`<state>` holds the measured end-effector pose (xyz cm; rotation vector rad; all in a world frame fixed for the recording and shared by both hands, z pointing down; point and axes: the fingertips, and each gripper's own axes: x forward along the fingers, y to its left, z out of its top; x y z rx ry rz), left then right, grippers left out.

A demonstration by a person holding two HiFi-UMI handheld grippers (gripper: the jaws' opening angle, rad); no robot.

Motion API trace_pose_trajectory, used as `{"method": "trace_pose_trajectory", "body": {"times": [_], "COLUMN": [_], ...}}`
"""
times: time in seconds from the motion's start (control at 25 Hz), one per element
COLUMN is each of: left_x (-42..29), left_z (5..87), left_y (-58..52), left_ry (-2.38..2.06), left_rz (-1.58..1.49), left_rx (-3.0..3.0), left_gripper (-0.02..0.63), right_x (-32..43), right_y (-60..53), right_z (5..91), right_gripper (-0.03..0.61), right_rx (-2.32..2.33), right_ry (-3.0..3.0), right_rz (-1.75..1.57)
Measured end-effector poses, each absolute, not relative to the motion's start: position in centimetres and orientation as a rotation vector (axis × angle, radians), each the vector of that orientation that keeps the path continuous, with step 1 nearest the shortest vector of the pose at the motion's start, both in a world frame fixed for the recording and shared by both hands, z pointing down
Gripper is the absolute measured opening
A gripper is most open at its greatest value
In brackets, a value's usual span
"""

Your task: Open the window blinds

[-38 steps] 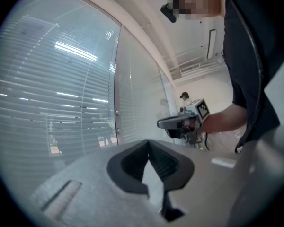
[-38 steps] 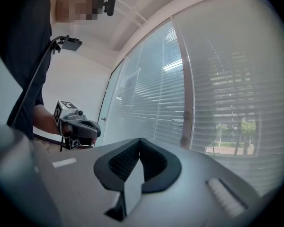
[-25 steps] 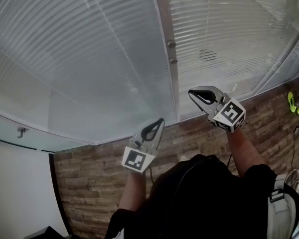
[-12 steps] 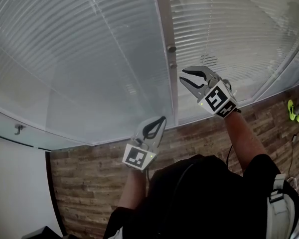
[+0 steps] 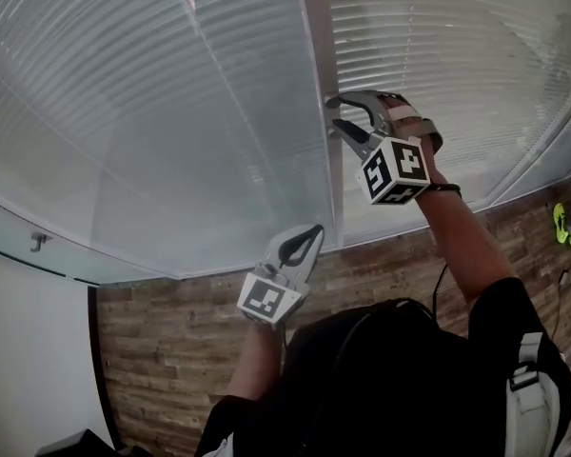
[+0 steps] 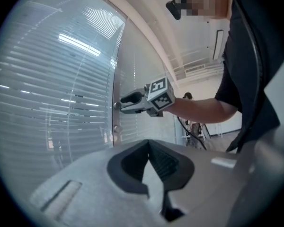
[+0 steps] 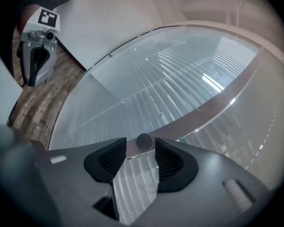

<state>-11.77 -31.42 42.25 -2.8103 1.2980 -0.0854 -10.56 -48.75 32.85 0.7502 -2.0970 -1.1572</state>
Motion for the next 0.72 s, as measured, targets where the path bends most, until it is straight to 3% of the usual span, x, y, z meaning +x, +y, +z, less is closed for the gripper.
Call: {"method": "trace_pose_trajectory", "body": {"times": [0.36,0.52,0.72], "left_x": [-11.3,-11.1,-11.6], "left_z": [42.5,42.2,42.2], "left_y": [-31.7,-31.6,-31.7], "left_ry": [1.294,1.284,1.304], "left_rz": [-0.119,-0.144,-0.165], "left_rx": [-2.796,-2.795,-2.791], "left_gripper": [0.005,0.005,0.005], "right_x": [-11.3,-11.3,-11.3], "right_y": [-50.2,-50.5,-50.7], "right_z": [33.6,33.3,33.0], "right_gripper": [0.209,0.126,0.132], "right_rx": [0.744,0.774,0.814], "right_ry": [-1.918,-1.874,-1.912], "right_rz": [-1.326,-1.376,-1.360]}}
